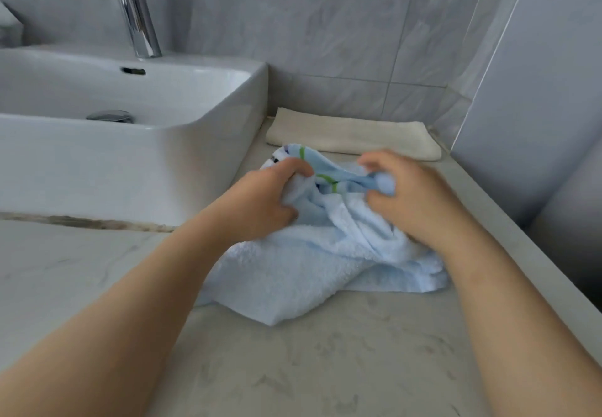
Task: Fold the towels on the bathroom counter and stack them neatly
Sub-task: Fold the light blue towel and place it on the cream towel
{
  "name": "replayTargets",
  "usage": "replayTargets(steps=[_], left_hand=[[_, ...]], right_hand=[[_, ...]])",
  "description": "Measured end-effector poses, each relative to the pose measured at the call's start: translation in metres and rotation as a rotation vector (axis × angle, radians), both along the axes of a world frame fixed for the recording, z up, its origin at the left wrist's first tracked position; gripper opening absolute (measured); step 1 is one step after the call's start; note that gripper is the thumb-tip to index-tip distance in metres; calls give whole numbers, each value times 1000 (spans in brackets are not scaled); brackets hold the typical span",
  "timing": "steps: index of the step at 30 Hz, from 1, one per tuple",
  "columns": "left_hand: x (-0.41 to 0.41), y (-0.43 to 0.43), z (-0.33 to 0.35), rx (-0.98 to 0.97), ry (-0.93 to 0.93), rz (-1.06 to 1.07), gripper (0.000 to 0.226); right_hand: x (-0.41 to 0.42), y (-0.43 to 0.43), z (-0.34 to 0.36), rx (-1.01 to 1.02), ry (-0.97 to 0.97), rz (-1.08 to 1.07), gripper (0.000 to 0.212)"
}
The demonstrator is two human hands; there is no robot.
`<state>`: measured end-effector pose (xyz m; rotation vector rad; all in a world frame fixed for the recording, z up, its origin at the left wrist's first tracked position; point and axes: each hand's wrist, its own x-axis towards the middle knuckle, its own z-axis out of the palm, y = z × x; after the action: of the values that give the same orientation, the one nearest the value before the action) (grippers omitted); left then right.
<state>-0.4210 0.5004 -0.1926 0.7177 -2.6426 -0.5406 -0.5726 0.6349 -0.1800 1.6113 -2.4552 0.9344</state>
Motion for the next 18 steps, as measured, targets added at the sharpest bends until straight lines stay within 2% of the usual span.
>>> replayTargets(steps=[1, 3, 4, 7, 10, 11, 13, 14, 16, 18], left_hand=[[0, 0, 2, 1, 122, 4, 51], [1, -1, 3, 11, 356, 67, 40], [2, -3, 3, 13, 437, 124, 36], [2, -7, 1, -2, 524, 249, 30], [3, -9, 0, -21, 508, 287, 27], [3, -9, 1, 26, 533, 289, 26], [3, -9, 3, 211, 641, 256, 27], [2, -10, 3, 307, 708, 230, 28], [1, -10, 4, 406, 768, 220, 30], [0, -10, 3, 383, 741, 246, 33]], right_hand=[[7, -3, -2, 130, -103, 91, 40], [15, -4, -3, 380, -155, 173, 35], [18, -3, -1, 426, -179, 201, 33], [23, 3, 11, 406, -382, 326, 19], [22, 7, 14, 313, -557, 334, 21], [20, 5, 12, 266, -551, 280, 15], [8, -1, 3, 146, -345, 81, 7], [2, -3, -1, 130, -216, -10, 15], [-10, -6, -11, 246, -29, -103, 52], [-16, -5, -18, 430, 10, -92, 67]])
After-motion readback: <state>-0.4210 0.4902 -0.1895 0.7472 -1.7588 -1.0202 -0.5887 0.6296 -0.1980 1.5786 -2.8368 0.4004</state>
